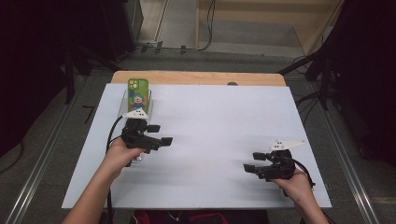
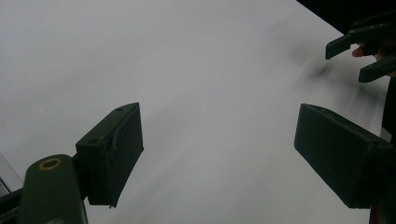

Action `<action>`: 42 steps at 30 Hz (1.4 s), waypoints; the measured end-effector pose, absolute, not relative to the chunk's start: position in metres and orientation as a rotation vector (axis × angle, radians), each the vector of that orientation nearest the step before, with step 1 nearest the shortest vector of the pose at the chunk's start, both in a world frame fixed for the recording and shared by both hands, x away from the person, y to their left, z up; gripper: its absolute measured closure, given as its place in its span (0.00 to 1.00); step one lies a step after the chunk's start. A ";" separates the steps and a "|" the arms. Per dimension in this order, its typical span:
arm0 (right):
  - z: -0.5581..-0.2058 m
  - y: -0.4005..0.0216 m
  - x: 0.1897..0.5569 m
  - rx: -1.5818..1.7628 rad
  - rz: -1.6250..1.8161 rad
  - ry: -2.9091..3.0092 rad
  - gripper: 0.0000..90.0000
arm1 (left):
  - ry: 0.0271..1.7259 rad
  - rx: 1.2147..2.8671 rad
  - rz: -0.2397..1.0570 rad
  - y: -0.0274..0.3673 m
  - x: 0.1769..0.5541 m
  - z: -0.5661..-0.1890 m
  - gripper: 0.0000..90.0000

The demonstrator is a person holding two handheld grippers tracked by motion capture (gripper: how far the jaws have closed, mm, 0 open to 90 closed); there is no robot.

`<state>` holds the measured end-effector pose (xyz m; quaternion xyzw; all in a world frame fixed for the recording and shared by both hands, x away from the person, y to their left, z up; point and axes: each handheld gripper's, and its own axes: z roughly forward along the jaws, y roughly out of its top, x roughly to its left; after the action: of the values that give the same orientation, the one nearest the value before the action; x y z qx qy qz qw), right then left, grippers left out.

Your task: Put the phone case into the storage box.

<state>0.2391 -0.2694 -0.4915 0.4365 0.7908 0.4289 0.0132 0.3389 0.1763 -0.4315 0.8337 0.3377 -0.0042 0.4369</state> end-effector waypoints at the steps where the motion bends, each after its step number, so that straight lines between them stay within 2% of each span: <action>1: -0.492 -0.269 0.239 1.357 1.338 2.465 0.29 | 0.840 2.070 -0.014 0.177 0.338 -0.432 0.18; 42: -0.493 -0.267 0.238 1.355 1.331 2.470 0.29 | 0.747 2.092 -0.006 0.191 0.286 -0.456 0.18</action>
<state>0.2381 -0.2672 -0.4926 0.4349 0.7926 0.4272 0.0130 0.2858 0.1907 -0.4558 0.8438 0.3014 -0.0026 0.4441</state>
